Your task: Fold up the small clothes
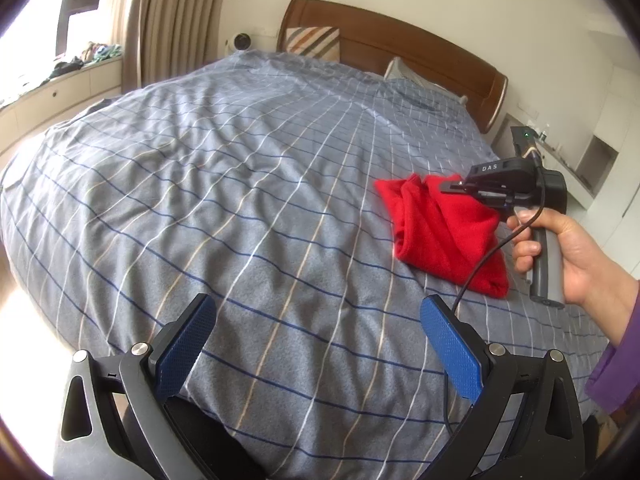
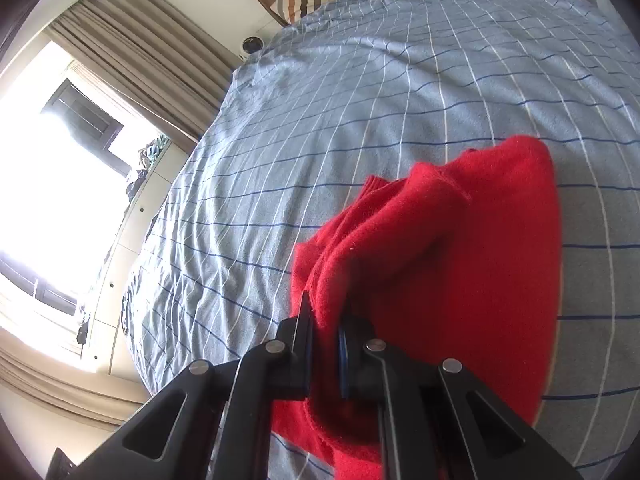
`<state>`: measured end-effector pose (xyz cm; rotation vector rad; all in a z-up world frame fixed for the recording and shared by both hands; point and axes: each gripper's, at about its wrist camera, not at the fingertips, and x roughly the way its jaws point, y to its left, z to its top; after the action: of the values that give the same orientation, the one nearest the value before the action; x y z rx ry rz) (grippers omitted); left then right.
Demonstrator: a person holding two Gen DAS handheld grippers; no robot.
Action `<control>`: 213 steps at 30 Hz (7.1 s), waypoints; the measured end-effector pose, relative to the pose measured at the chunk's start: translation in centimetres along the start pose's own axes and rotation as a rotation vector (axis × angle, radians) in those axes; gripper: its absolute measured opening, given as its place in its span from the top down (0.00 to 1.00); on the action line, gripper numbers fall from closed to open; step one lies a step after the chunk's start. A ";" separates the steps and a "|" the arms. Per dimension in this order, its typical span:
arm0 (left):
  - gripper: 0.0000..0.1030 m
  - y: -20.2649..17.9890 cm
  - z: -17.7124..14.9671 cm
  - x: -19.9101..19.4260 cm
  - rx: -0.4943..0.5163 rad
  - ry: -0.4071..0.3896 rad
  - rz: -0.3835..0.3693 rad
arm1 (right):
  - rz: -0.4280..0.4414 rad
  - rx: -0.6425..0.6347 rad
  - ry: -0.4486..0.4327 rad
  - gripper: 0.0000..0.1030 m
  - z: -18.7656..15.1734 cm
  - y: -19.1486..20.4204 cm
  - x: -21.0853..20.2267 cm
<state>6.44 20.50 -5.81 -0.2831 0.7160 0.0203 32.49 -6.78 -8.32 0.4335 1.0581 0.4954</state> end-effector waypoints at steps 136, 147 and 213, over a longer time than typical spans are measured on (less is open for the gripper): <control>0.00 -19.5 4.8 12.2 0.520 -0.068 -0.023 | -0.470 -0.196 -0.246 0.05 -7.5 -12.4 -15.6; 0.00 -17.9 -1.0 5.7 0.396 0.014 0.125 | -0.523 -0.255 -0.259 0.03 -19.9 -7.3 -19.1; 0.00 -20.1 -1.2 -4.7 0.393 0.083 0.120 | -0.581 -0.260 -0.270 0.01 -22.6 1.5 -29.1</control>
<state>4.38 1.23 1.36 0.1360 0.8016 -0.0181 0.26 -20.13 3.51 -0.0467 0.7946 0.0480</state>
